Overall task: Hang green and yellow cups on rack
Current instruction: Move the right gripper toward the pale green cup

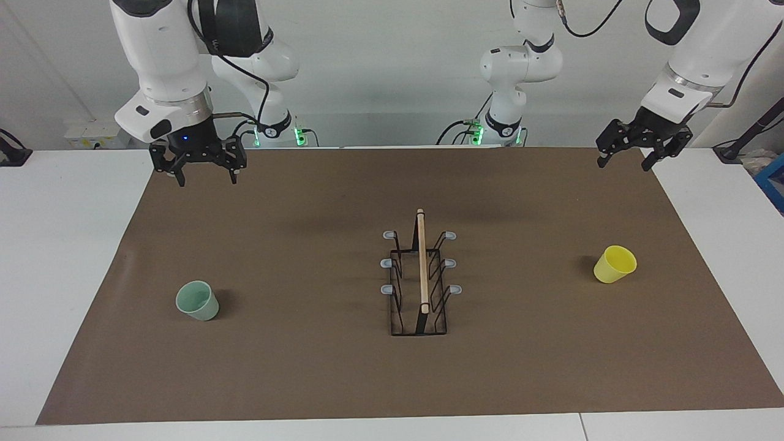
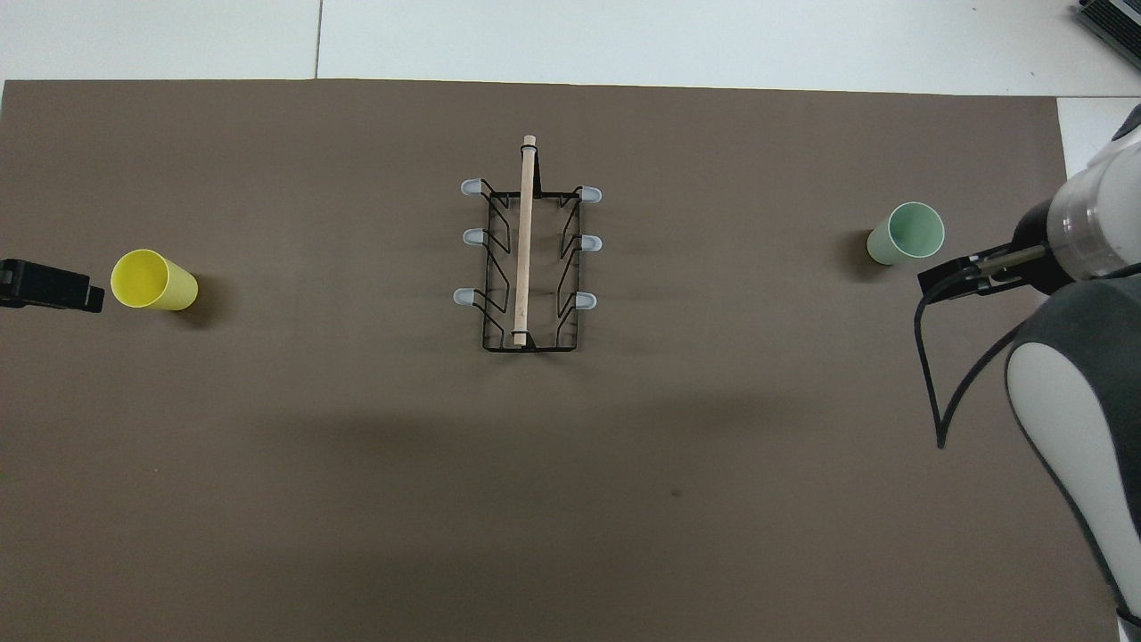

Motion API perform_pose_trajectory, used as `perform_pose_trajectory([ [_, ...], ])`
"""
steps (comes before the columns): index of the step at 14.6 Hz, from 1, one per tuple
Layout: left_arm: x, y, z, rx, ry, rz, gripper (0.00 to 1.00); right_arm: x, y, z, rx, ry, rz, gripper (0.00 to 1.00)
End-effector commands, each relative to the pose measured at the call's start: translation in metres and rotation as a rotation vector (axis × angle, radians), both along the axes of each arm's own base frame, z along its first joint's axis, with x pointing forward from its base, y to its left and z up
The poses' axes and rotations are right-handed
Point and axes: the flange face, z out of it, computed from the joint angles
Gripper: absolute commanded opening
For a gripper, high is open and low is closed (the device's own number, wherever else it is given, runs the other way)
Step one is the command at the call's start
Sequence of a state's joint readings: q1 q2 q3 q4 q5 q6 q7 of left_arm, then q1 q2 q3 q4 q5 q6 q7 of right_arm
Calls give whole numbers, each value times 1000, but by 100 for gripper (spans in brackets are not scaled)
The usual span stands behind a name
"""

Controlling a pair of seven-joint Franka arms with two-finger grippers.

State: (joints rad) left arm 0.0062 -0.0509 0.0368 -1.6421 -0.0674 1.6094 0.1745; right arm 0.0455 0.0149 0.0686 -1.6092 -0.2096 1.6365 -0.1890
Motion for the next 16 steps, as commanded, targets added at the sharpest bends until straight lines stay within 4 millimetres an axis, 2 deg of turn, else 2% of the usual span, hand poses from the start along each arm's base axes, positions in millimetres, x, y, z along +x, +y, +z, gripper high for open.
perform_pose_trajectory([
  [1,0,12,-6,-32,18,42,100,-1,-1,1,-113,52,291,100],
  [2,7,19,-17,-41,35,72,100,-3,0,-3,-126,68,340,100],
  [4,28,28,-26,-41,43,123,100,-8,-5,-14,-207,115,478,100],
  [6,50,43,-39,-45,58,190,100,-6,-10,-12,-233,148,615,100],
  [9,82,66,-62,-118,80,343,100,-2,-14,-15,-294,227,942,100],
  [11,98,81,-74,-190,79,501,100,-2,-12,-32,-413,303,1031,100],
  [13,103,96,-90,-203,100,602,100,-1,-4,-48,-447,315,1083,100],
  [14,105,106,-101,-209,119,651,100,-1,-4,-61,-496,347,1109,100],
  [16,114,124,-128,-232,159,756,100,17,26,-108,-583,448,1206,100],
])
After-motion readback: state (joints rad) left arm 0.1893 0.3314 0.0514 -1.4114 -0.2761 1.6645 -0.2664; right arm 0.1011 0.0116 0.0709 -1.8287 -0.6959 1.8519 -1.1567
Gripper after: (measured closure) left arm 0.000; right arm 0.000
